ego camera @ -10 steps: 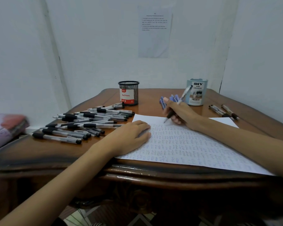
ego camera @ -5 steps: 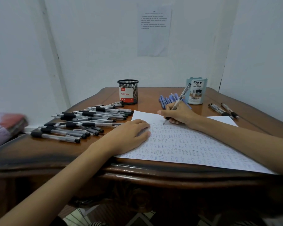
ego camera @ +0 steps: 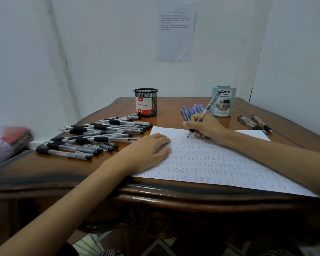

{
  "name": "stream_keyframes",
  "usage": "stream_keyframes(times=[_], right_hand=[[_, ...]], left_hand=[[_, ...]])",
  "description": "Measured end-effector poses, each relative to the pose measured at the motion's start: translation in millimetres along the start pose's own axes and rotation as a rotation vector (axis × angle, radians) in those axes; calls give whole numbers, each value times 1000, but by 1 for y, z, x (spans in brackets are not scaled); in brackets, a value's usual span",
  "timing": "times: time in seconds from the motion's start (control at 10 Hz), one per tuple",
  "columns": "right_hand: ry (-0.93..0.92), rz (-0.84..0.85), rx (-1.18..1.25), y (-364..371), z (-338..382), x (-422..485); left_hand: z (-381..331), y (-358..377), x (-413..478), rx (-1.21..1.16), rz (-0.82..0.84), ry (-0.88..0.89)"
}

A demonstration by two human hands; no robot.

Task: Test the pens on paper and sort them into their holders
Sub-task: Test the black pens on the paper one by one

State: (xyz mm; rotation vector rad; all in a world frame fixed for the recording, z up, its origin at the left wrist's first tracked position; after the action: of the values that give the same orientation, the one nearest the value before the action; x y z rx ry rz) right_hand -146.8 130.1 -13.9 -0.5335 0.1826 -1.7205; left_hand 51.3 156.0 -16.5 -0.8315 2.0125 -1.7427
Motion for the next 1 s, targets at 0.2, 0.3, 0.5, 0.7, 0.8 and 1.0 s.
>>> stream_keyframes(times=[0.2,0.3,0.5,0.7,0.8,1.0], right_hand=[[20,13,-37,2,0,1],[27,-7,-42,1,0,1],[20,-15,-52,1,0,1],[-21,-39,-61,1,0,0],[-15,-54,-75,0,0,1],[-29,-45,-94,0,1,0]], left_hand=[[0,0,0,2,6,-1],[0,0,0,0,3,0],[0,0,-1,2,7,-2],[0,0,-1,9,9,-1],[0,0,-1,13,6,1],[0,0,0,9,9,1]])
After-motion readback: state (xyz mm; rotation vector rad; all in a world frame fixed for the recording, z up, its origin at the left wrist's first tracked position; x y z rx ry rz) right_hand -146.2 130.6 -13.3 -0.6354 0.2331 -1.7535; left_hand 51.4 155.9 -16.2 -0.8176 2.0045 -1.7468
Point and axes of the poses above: each hand's wrist, its own x-axis towards the middle knuckle, its own y-axis out of the palm, z = x × y, the point moved 3 cm from there along x, towards the middle knuckle, and after that the axes turned 3 degrees about y, right-handed, at the moved point
